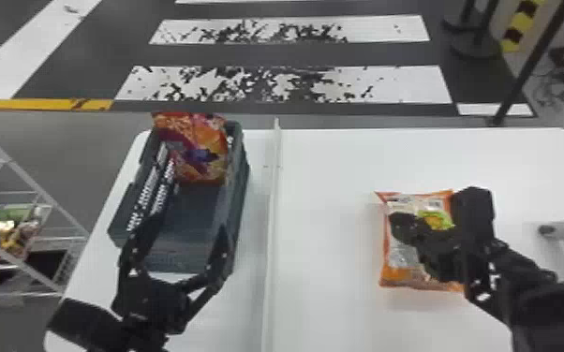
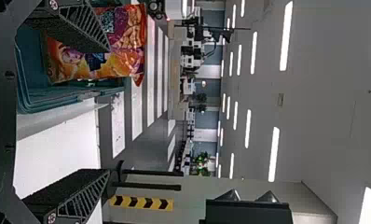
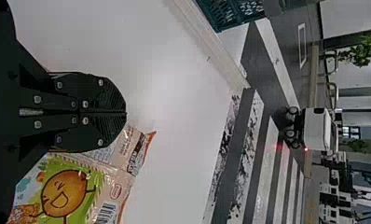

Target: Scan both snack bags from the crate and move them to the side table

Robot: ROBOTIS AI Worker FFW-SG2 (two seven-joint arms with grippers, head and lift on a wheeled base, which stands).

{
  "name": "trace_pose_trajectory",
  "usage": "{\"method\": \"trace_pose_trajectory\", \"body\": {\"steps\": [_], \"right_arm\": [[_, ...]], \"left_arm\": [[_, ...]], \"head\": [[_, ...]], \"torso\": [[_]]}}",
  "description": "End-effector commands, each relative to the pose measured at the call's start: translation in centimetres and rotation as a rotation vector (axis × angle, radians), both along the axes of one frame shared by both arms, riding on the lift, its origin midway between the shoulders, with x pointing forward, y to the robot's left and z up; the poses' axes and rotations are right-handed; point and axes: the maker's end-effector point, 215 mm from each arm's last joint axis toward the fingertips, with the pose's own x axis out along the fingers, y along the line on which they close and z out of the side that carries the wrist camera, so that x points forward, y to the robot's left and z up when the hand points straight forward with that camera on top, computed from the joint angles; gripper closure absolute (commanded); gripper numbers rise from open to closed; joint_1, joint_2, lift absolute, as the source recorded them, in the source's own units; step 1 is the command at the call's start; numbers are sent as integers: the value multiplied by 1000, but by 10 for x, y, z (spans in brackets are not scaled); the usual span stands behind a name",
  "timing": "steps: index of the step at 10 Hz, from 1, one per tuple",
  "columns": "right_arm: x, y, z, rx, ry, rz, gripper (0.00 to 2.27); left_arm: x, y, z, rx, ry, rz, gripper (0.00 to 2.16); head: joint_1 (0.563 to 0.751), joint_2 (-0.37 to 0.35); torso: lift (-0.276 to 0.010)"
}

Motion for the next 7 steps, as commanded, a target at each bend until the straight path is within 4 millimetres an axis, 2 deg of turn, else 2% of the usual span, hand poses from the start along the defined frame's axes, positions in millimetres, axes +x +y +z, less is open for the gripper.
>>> {"method": "trace_pose_trajectory", "body": {"steps": [1,7], "right_arm": [[1,-10,-5,-8,7,-16,2250],[1,-48,-5,-31,3,-27,2250]], "left_arm": [[0,0,0,-1,0,1,80],[0,0,0,-1,0,1,80]], "head": [[695,73],[695,21]], "torso": [[-75],[-75]]}}
